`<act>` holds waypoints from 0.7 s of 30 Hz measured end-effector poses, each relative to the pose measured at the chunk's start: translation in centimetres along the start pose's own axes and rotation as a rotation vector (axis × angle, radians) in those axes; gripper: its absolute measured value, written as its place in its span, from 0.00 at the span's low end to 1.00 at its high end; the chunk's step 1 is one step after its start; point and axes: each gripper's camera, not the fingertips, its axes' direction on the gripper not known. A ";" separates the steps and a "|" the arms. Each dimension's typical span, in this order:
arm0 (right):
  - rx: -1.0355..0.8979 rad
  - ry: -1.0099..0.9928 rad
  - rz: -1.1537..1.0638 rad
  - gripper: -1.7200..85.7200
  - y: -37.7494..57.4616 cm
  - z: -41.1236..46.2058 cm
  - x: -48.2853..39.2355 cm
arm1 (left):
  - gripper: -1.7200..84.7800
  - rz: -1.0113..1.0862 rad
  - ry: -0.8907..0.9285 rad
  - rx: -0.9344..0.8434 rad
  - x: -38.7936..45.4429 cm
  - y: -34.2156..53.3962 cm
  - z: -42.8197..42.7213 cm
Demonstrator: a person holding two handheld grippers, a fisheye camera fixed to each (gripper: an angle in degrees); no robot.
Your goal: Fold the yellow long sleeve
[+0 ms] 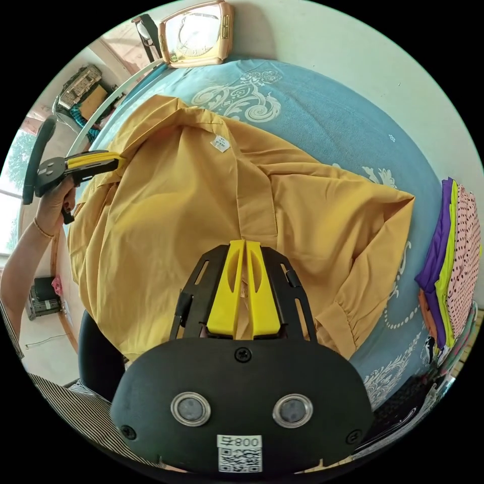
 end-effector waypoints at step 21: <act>0.291 -0.425 0.171 0.02 -0.8 -7.2 11.0 | 0.04 -0.025 0.267 0.195 -8.0 -8.4 -6.2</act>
